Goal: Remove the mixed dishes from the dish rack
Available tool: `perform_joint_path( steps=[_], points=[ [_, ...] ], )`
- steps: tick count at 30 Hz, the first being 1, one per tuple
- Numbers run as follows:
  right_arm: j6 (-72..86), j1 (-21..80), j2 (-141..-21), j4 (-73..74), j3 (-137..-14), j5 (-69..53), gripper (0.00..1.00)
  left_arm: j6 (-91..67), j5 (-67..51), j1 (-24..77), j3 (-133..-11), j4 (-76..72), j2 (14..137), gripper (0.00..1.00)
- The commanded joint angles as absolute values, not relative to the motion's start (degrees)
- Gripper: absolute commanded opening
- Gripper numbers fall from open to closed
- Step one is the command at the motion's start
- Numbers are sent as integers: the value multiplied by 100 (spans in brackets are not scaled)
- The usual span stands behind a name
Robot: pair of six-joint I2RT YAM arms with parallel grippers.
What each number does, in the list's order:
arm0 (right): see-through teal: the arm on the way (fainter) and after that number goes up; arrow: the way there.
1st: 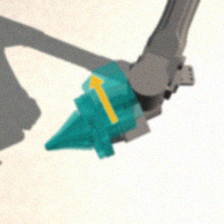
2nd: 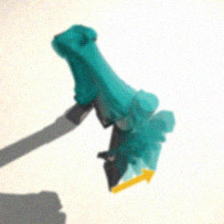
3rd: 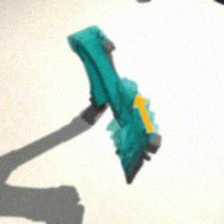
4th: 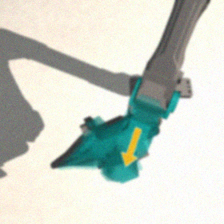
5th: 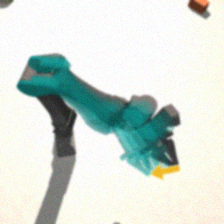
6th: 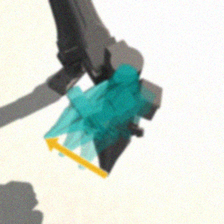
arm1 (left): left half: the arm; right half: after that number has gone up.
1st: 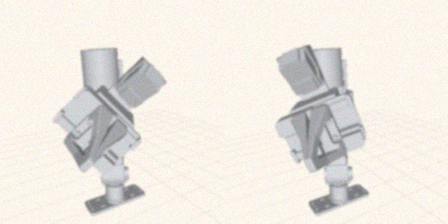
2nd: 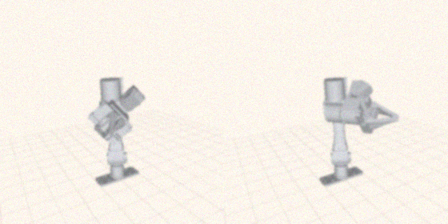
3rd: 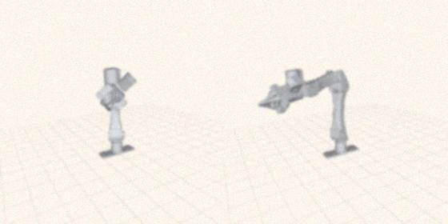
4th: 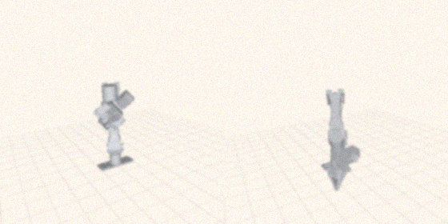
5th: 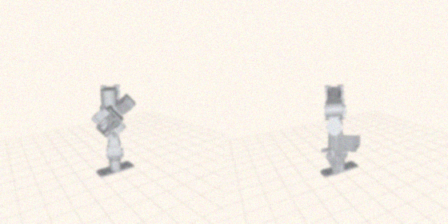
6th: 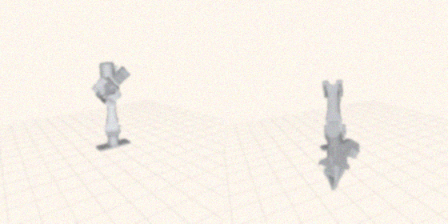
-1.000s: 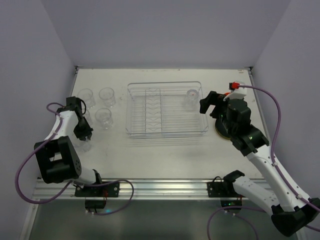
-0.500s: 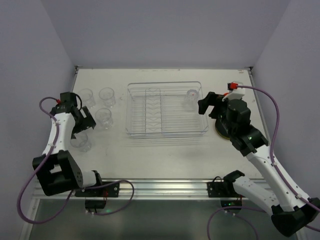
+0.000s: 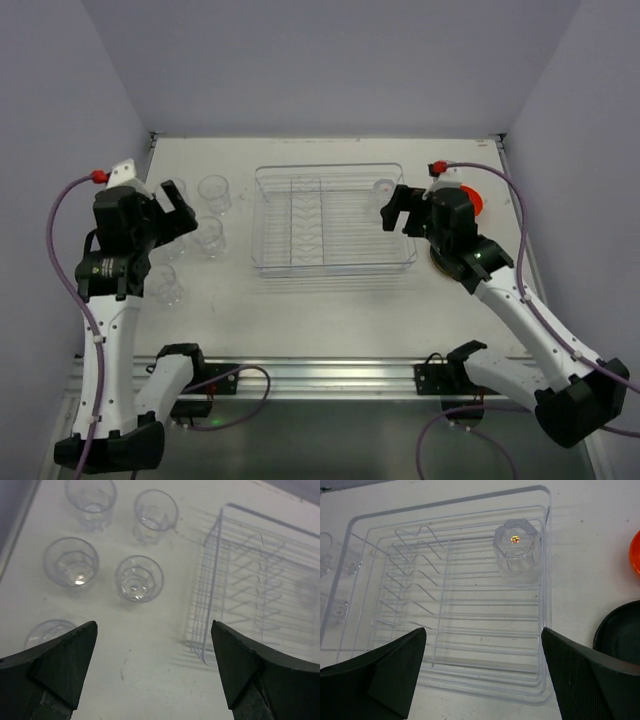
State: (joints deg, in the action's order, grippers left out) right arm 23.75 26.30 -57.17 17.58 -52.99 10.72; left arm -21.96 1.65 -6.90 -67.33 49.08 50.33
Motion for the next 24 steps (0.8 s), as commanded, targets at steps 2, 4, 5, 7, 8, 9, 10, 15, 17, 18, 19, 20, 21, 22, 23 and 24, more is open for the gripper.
perform_joint_path(
  steps=[2, 4, 5, 7, 8, 9, 10, 15, 17, 18, 19, 20, 21, 22, 23, 24],
  points=[
    [2233, 2654, -6564, 1968, -5983, 1098, 99, -2443, 570, 883, -5741, 4027, 5010, 100],
    [2162, 2646, -7100, 2178, -6230, 1151, 99, -2382, 581, 1107, -5547, 3701, 4879, 100],
    [2093, 2646, -7276, 2223, -6458, 1273, 99, -2225, 519, 1238, -5363, 3587, 4808, 100],
    [2031, 2654, -7775, 2363, -6714, 1458, 99, -2023, 553, 1292, -5222, 3454, 4590, 100],
    [1978, 2646, -7961, 2408, -6976, 1511, 99, -1865, 623, 1301, -5038, 3437, 4483, 100],
    [1934, 2646, -8146, 2434, -7126, 1642, 99, -1846, 824, 1309, -4914, 3315, 4387, 100],
    [1907, 2646, -8556, 2539, -7302, 1696, 99, -1881, 913, 1344, -4861, 3305, 4160, 100],
    [1618, 2646, -9745, 2865, -8489, 2232, 99, -1969, 853, 1406, -4220, 2725, 3455, 100],
    [1469, 2593, -10115, 2865, -8831, 2399, 99, -1951, 791, 1397, -4263, 2760, 3314, 100],
    [1459, 2567, -10203, 2891, -8937, 2426, 99, -1951, 791, 1389, -4158, 2629, 3253, 100],
    [1450, 2532, -10291, 2944, -9052, 2400, 99, -1925, 774, 1397, -4140, 2619, 3278, 100],
    [1450, 2453, -10449, 2962, -9235, 2234, 99, -1916, 756, 1397, -4148, 2637, 3322, 100],
    [1450, 2435, -10520, 2979, -9316, 2145, 99, -1925, 730, 1397, -4157, 2663, 3435, 100],
    [1441, 2435, -10599, 3040, -9403, 2075, 99, -1925, 712, 1397, -4175, 2663, 3497, 100],
    [1433, 2417, -10800, 3093, -9604, 2039, 99, -1916, 712, 1397, -4184, 2680, 3559, 100],
    [1424, 2417, -10897, 3163, -9693, 2056, 99, -1916, 695, 1397, -4192, 2689, 3673, 100]
  ],
)
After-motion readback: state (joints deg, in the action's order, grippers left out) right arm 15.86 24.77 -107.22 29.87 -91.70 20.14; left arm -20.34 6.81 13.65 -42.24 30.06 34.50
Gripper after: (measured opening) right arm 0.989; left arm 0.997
